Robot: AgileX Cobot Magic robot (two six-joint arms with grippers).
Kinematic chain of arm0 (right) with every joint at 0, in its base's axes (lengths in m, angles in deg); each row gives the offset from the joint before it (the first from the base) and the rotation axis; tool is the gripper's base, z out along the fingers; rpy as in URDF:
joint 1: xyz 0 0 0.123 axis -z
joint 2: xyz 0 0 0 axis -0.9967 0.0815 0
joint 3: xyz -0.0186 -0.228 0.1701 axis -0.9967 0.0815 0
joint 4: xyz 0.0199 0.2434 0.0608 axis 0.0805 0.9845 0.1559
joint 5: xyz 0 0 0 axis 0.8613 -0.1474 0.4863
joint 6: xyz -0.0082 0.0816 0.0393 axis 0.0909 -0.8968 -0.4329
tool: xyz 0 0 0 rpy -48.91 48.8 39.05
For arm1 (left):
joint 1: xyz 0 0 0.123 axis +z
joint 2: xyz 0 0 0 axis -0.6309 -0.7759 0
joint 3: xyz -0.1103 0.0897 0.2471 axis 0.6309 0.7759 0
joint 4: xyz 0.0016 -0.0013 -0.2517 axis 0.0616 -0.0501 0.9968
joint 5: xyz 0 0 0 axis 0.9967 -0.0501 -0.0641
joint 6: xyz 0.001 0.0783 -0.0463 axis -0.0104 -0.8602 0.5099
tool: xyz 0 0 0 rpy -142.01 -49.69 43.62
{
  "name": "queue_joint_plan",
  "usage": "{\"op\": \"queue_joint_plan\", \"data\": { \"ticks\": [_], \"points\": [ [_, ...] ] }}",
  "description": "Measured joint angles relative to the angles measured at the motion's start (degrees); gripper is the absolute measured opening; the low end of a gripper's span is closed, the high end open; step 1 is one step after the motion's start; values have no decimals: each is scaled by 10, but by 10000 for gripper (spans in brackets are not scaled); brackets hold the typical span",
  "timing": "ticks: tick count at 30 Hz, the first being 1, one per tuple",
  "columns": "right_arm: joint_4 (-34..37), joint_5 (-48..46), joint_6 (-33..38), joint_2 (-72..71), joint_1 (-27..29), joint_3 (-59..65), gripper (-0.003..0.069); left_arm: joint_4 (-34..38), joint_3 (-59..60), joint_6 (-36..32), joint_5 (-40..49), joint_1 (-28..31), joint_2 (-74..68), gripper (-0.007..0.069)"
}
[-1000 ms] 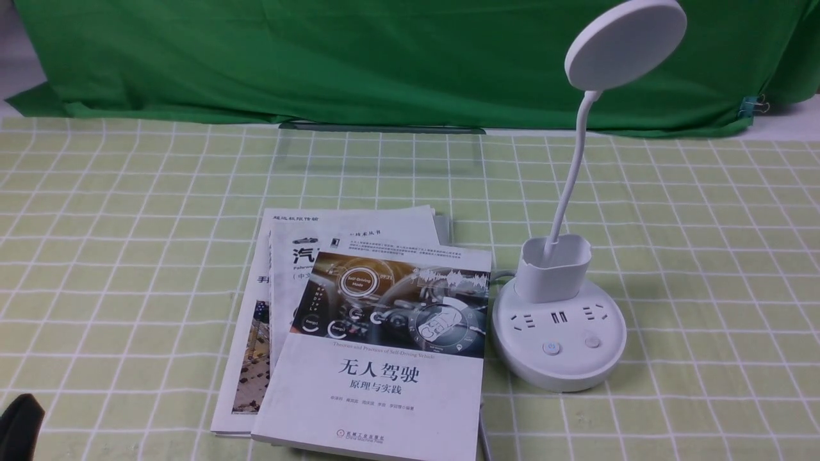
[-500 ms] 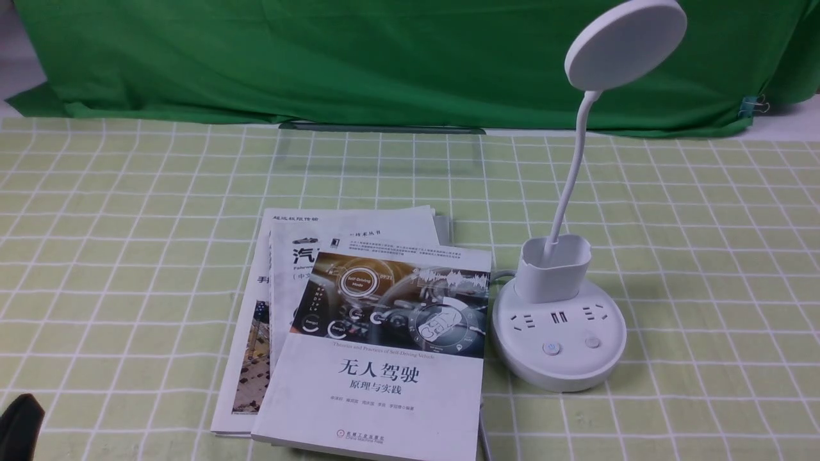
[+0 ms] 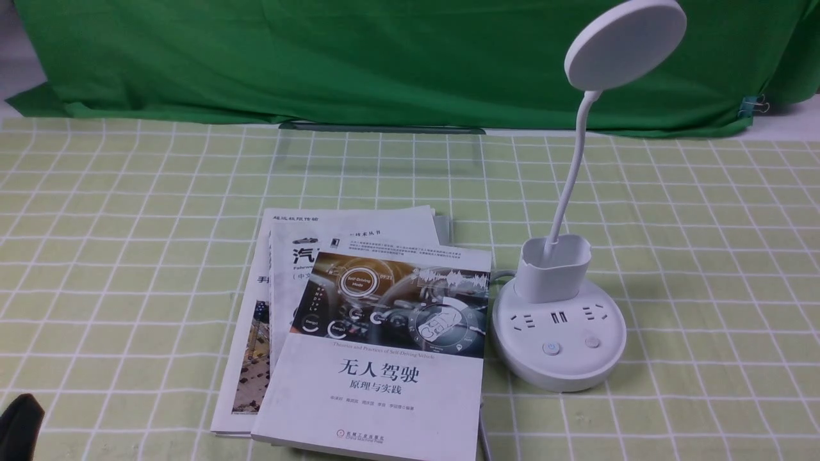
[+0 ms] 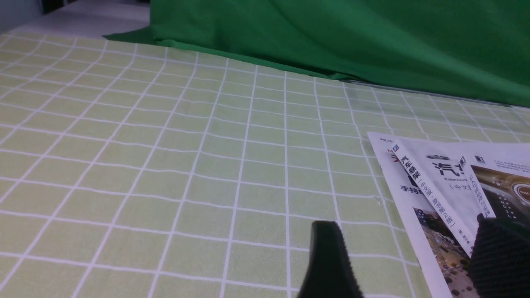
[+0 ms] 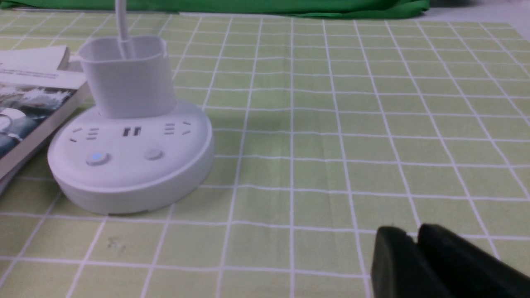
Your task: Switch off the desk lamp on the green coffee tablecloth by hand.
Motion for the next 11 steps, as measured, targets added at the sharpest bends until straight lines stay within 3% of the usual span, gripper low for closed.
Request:
{"op": "queue_joint_plan", "data": {
  "ticks": [11],
  "points": [
    [0,0,0,0,0,0,175,0,0,0,0,0,0,410]
  ]
}}
